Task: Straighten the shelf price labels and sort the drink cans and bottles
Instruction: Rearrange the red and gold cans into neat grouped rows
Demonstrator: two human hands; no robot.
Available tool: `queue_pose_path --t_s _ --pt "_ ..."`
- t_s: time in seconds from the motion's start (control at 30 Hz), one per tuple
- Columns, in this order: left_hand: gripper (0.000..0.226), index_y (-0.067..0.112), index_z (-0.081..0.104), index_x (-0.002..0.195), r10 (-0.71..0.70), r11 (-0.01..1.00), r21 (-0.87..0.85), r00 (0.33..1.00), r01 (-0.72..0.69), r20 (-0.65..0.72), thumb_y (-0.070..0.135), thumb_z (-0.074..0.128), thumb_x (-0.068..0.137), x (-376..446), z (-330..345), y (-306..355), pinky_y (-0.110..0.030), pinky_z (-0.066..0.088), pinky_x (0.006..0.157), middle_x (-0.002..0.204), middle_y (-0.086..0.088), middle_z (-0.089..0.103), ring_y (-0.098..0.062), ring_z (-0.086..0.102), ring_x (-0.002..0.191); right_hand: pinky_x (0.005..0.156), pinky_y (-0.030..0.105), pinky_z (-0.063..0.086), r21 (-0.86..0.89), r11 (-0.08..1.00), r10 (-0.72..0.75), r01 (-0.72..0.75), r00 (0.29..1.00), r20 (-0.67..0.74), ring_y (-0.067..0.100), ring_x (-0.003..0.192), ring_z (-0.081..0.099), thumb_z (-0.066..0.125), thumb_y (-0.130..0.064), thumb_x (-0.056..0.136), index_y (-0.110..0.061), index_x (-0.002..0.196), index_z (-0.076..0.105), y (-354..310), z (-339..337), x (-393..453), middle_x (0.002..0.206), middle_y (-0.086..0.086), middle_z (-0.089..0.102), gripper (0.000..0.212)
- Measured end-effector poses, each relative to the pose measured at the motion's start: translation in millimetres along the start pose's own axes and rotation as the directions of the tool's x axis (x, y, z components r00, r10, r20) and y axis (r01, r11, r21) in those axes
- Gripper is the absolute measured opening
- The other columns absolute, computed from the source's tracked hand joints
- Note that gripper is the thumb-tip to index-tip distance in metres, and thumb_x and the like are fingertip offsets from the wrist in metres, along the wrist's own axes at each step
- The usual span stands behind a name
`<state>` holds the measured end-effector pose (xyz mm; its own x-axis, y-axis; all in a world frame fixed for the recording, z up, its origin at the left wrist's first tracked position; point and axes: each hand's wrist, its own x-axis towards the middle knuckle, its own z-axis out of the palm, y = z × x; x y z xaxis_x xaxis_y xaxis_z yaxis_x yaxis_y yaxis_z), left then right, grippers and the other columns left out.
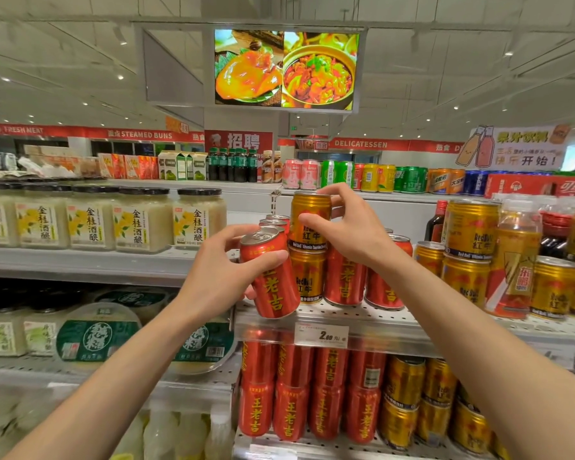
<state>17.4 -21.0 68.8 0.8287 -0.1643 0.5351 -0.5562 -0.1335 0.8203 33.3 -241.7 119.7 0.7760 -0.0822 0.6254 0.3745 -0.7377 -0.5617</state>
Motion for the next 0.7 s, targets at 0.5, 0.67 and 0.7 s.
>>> queue_pose_path --t_s 0.5,0.67,0.7 --pt "0.060 0.026 0.061 0.132 -0.001 1.000 -0.008 1.000 0.002 0.027 0.035 0.086 0.079 6.8 20.2 1.0 -0.016 0.051 0.046 0.121 0.003 0.067 -0.014 0.066 0.073 0.074 0.017 0.047 0.103 0.995 0.014 0.003 0.985 -0.170 0.012 0.107 0.059 0.071 -0.044 0.091 -0.028 0.135 0.050 14.1 -38.8 -1.6 0.125 -0.003 0.060 0.051" --pt "0.057 0.029 0.061 0.129 -0.013 1.000 -0.020 0.999 0.013 0.036 0.035 0.086 0.078 8.0 23.5 1.9 -0.016 0.051 0.046 0.120 0.003 0.068 -0.016 0.065 0.074 0.086 0.029 0.053 0.060 0.998 0.041 -0.032 0.988 -0.148 0.016 0.111 0.060 0.069 -0.044 0.094 -0.029 0.144 0.044 20.0 -45.8 -3.7 0.127 -0.005 0.056 0.059" --pt "0.057 0.029 0.061 0.129 -0.010 1.000 -0.021 0.999 0.011 0.037 0.036 0.086 0.078 8.0 23.5 2.2 -0.016 0.051 0.046 0.120 0.003 0.067 -0.017 0.066 0.077 0.088 0.032 0.054 0.036 0.999 0.038 -0.033 0.991 -0.131 0.016 0.112 0.060 0.068 -0.045 0.094 -0.029 0.146 0.043 19.9 -45.8 -4.0 0.126 -0.006 0.054 0.060"
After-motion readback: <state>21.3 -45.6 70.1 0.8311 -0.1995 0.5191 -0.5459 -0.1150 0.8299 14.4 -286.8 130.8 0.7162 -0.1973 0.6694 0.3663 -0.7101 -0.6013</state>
